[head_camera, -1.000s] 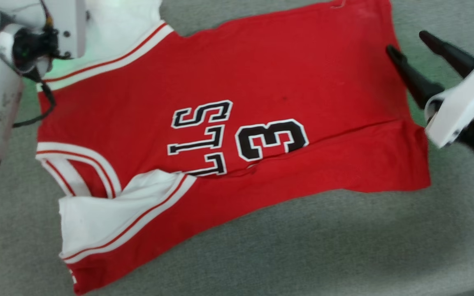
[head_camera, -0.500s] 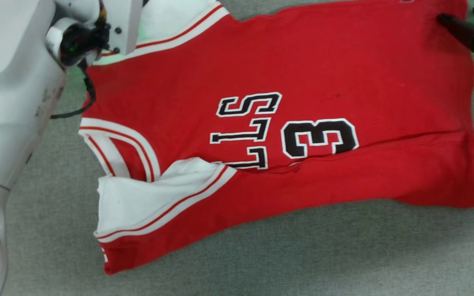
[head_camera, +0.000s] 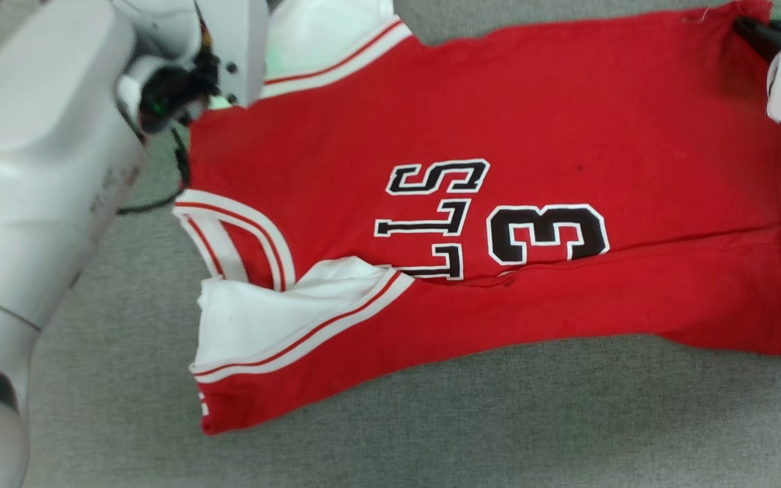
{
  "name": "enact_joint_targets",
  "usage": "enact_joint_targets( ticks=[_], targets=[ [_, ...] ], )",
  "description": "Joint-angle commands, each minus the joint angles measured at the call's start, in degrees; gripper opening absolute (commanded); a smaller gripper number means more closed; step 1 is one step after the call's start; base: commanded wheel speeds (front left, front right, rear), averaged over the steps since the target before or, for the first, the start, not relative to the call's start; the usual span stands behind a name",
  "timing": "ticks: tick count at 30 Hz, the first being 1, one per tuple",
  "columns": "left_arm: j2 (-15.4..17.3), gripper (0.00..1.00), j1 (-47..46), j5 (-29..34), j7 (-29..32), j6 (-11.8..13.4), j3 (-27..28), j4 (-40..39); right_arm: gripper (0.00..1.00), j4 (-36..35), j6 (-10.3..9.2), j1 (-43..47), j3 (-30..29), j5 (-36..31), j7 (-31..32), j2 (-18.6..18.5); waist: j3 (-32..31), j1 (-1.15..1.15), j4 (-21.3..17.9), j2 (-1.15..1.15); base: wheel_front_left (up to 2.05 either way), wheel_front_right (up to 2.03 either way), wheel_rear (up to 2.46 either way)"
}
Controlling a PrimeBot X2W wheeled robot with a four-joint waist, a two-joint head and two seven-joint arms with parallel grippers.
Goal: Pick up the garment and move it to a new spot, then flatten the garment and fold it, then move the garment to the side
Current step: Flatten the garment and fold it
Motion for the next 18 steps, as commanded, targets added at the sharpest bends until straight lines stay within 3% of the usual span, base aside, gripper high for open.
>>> enact_joint_targets(
  ticks=[1, 8, 12, 18],
  targets=[
    [-0.1, 0.00, 1.6, -1.3, -1.9, 0.1, -0.5, -1.2, 0.00, -0.1, -0.05, 1.6, 0.4, 1.1, -1.6, -0.8, -3.9, 0.00, 2.0, 0.00, 0.00, 0.00, 0.00],
    [3.6, 0.00, 7.4, -5.8, -10.2, 0.1, -3.4, -9.3, 0.00, -4.3, -0.05, 8.6, 3.3, 5.4, -6.3, -4.9, -11.4, 0.00, 4.7, 0.00, 0.00, 0.00, 0.00],
    [7.3, 0.00, 12.1, -8.9, -14.1, 0.1, -4.4, -15.3, 0.00, -8.3, -0.05, 13.9, 4.6, 7.5, -7.6, -7.6, -14.4, 0.00, 5.5, 0.00, 0.00, 0.00, 0.00],
    [12.3, 0.00, 20.0, -11.8, -18.4, 0.1, -6.0, -24.3, 0.00, -15.6, -0.05, 24.0, 2.7, 10.4, -9.1, -12.7, -18.4, 0.00, 7.4, 0.00, 0.00, 0.00, 0.00]
  ],
)
